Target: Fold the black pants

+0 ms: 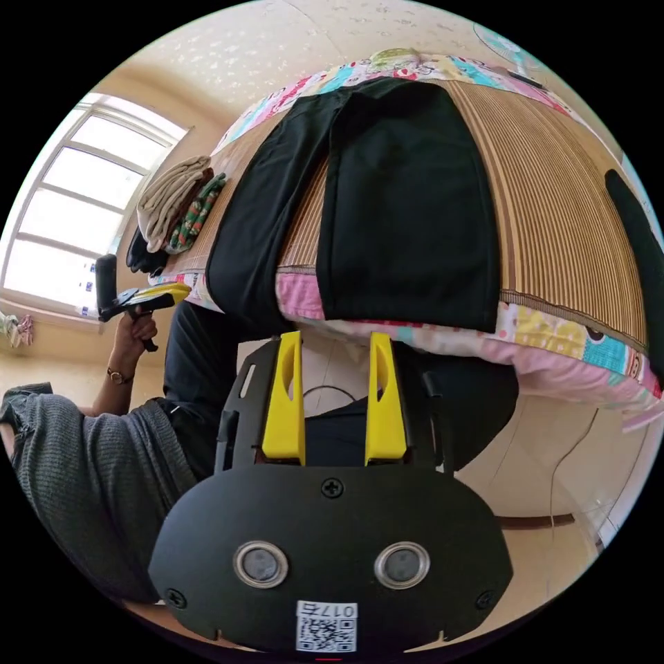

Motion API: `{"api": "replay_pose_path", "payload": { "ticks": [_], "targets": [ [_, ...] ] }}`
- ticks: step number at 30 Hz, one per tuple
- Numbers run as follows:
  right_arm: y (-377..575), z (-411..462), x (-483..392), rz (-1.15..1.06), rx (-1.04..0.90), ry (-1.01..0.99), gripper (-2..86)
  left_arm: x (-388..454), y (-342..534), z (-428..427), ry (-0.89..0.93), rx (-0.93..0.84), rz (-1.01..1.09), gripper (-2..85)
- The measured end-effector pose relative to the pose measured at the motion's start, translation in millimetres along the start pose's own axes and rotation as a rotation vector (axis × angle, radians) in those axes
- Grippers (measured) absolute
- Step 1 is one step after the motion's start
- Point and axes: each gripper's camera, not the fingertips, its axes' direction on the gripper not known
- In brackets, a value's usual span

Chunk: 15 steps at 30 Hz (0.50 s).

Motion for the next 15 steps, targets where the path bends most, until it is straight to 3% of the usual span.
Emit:
{"api": "replay_pose_path", "payload": {
  "ticks": [3,7,8,11,15],
  "targets": [
    [-30.9,11.3,-24.8,-0.052,-0.015,0.109,14.9,13.2,1.2,-16.2,-0.052,0.098,0.0,4.0],
    [-69.5,73.8,-37.8,-0.086,-0.202,0.278,15.1,35.9,7.8,-34.5,-0.104,0.184,0.04,3.8],
    [-71.2,79.6,-46.7,-0.132,-0.212,0.426,14.1,38.3,10.8,-37.7,-0.112,0.207,0.039,3.7],
    [-66.3,74.1,-64.8,-0.214,-0.228,0.564,6.8,48.9,30.7,-54.3,-0.161,0.32,0.055,1.2],
    [-39.9,55.0,-69.0,-0.26,-0.272,0.601,4.2,44.5,50.9,-63.5,-0.152,0.351,0.04,-0.8]
  ]
}}
